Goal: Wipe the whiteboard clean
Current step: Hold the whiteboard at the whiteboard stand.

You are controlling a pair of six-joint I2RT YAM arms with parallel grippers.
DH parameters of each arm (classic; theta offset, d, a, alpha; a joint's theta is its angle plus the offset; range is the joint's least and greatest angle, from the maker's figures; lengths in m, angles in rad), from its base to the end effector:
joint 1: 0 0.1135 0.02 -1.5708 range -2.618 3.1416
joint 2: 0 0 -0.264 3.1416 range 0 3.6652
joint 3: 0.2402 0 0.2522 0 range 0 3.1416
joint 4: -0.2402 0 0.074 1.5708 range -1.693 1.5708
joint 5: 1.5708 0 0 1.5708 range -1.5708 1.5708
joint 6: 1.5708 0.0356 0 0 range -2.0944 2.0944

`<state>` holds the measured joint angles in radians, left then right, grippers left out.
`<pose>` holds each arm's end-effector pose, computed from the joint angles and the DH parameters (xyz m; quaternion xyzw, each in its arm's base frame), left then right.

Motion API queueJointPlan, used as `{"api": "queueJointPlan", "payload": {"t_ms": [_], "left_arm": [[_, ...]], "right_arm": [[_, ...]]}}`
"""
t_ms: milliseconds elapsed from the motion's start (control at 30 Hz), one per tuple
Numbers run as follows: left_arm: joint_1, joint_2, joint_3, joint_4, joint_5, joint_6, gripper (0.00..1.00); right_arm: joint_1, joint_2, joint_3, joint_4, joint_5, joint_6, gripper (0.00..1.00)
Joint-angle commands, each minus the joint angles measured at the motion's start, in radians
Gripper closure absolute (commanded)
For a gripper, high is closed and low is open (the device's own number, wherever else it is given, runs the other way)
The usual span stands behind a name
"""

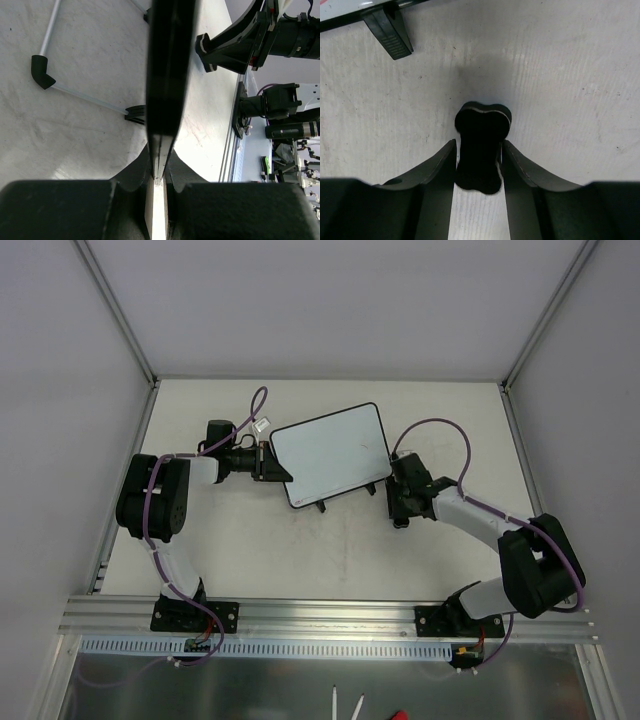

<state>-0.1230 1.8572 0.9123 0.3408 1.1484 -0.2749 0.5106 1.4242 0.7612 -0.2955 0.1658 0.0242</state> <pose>0.3529 -0.0764 0.1530 0.1953 0.7604 -0.5486 0.2875 0.2420 0.1288 0.1819 -0.2046 0.9283 0.0032 0.3105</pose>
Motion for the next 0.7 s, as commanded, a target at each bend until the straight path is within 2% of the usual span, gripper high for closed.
{"api": "queueJointPlan", "payload": {"t_ms": [0,133,200,667], "left_arm": [[0.010,-0.009,0.019,-0.034,-0.038,0.005,1.00],[0.010,-0.007,0.019,-0.034,-0.039,0.005,1.00],[0.010,-0.007,0.019,-0.034,-0.039,0.005,1.00],[0.010,-0.006,0.020,-0.034,-0.036,0.005,1.00]], "right_arm": [[0.003,-0.013,-0.010,-0.008,-0.002,0.011,0.57],[0.003,-0.025,-0.022,-0.008,0.004,0.019,0.54],[0.008,-0.027,-0.022,-0.017,0.023,0.023,0.48],[0.032,-0.047,-0.030,-0.063,0.061,0.074,0.56]]}}
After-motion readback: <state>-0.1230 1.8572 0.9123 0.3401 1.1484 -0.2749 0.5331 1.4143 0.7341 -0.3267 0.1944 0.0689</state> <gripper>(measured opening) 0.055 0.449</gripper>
